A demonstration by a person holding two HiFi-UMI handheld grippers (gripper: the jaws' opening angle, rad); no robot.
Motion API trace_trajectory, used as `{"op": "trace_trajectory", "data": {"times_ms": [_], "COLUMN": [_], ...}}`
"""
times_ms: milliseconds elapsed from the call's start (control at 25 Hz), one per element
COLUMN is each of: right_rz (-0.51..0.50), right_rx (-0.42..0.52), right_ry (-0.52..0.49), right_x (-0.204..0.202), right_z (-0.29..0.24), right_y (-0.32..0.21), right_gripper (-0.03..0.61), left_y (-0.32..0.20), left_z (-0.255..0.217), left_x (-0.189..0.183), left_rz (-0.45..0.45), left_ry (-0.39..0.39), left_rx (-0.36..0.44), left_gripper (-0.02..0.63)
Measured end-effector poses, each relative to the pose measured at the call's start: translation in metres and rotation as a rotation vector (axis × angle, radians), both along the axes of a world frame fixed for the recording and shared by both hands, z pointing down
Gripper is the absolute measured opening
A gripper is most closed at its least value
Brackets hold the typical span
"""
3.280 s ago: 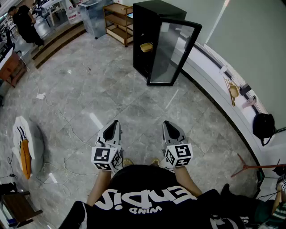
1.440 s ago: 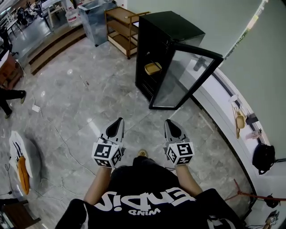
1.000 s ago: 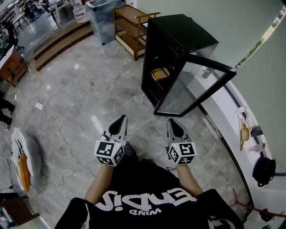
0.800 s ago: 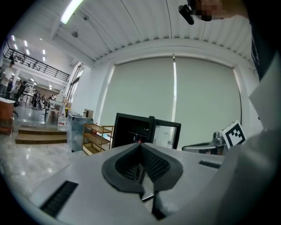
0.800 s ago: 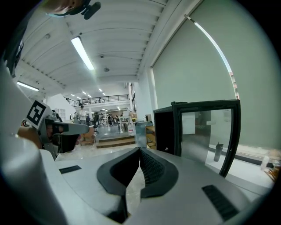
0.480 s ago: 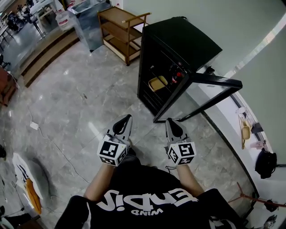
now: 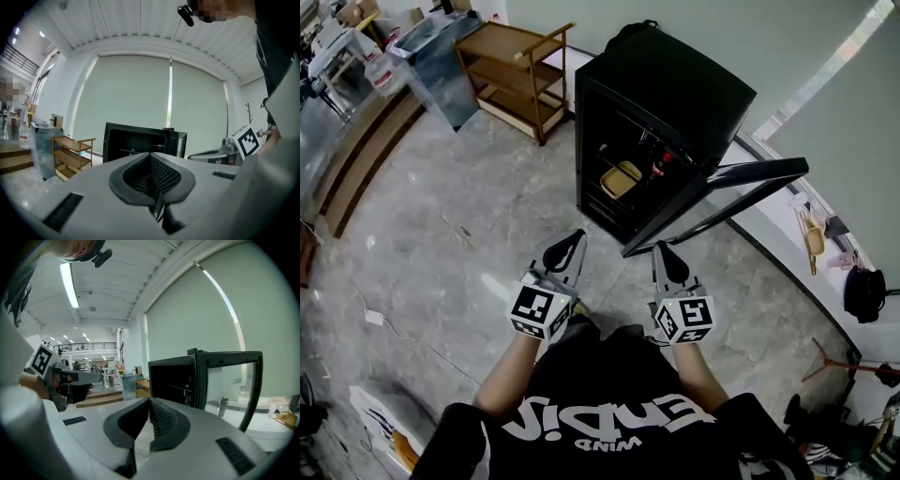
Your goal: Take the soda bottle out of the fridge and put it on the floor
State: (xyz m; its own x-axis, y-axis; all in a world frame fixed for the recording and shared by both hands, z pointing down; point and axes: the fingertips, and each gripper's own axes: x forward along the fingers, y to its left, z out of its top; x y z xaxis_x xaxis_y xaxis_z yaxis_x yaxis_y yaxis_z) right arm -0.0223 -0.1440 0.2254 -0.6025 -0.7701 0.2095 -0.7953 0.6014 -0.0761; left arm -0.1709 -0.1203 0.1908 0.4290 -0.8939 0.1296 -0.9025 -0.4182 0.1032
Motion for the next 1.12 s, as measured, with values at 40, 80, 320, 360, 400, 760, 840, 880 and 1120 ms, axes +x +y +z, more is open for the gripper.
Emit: {"op": "trace_trajectory", "data": {"times_ms": [40, 80, 320, 360, 400, 760, 840, 880, 1120], "right_rz": [0.017, 0.031, 0.092, 0.099, 0.104, 0.129, 0.133, 0.136, 0.145], "right_rx": [0.001, 0.000, -0.014, -0.015, -0.018, -0.038, -0.042, -0.045, -0.056], "right_ry": [0.003, 0.006, 0.010, 0.011, 0.012, 0.008, 0.008, 0.006, 0.006], "right_x": [-0.002, -0.004, -0.003, -0.002, -0.002, -0.010, -0.011, -0.012, -0.011], "right_z": [0.000, 0.000, 0.005, 0.006, 0.008, 0.022, 0.028, 0.032, 0.041], "right_y": [-0.004, -0.007, -0.027, -0.029, -0.031, -0.043, -0.048, -0.050, -0.057], "right_gripper": [0.025, 0.025, 0.025, 0.025, 0.025, 0.025, 0.025, 0.025, 0.025], "left_y": [-0.006, -0.012, -0.043, -0.046, -0.048, -0.069, -0.077, -0.080, -0.095], "left_z": [0.001, 0.003, 0.012, 0.013, 0.015, 0.036, 0.042, 0.046, 0.055], "left_x": [-0.002, -0.005, -0.007, -0.006, -0.006, 0.003, 0.005, 0.006, 0.003], "left_rz": [0.018, 0.031, 0.075, 0.081, 0.085, 0.174, 0.185, 0.185, 0.180], "left_ry": [0.000, 0.001, 0.011, 0.012, 0.013, -0.021, -0.013, -0.008, -0.010], "left_rx": [-0.005, -0.009, -0.027, -0.030, -0.034, -0.021, -0.037, -0.049, -0.035], "left_gripper": [0.008, 0.008, 0.008, 0.008, 0.008, 0.008, 0.008, 0.008, 0.008]}}
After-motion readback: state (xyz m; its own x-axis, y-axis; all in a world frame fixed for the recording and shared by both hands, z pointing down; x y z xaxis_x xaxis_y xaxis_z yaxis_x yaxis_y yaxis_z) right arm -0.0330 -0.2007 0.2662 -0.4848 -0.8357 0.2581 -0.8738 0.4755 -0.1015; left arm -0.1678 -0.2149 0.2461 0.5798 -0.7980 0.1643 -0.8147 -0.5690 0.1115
